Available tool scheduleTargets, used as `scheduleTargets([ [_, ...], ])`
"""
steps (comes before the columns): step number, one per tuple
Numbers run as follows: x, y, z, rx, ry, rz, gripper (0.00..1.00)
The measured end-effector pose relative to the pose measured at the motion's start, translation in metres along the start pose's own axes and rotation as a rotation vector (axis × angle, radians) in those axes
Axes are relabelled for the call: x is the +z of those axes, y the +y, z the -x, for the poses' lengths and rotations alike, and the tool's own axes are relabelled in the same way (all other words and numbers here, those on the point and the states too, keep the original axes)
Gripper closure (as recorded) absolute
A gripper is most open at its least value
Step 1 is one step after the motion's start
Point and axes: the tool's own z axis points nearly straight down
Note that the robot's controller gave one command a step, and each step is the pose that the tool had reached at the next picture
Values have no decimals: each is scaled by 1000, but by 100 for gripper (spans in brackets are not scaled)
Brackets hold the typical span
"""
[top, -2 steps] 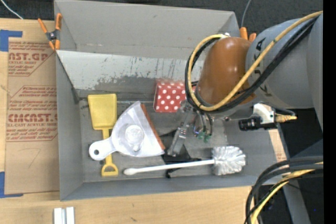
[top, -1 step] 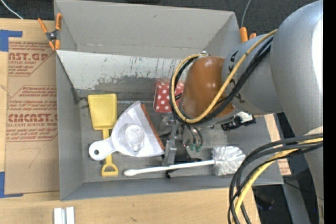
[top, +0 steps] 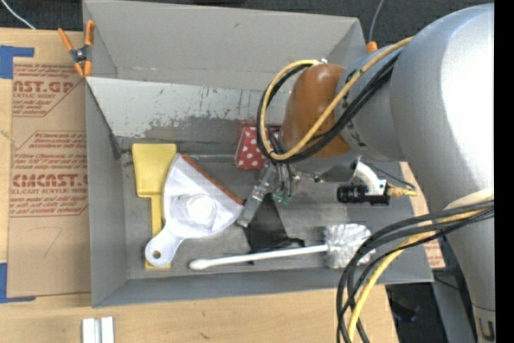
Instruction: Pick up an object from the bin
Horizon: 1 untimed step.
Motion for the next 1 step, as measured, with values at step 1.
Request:
scheduleTargets([
  [1,-4,-7,-40,-435,8,-4,100],
])
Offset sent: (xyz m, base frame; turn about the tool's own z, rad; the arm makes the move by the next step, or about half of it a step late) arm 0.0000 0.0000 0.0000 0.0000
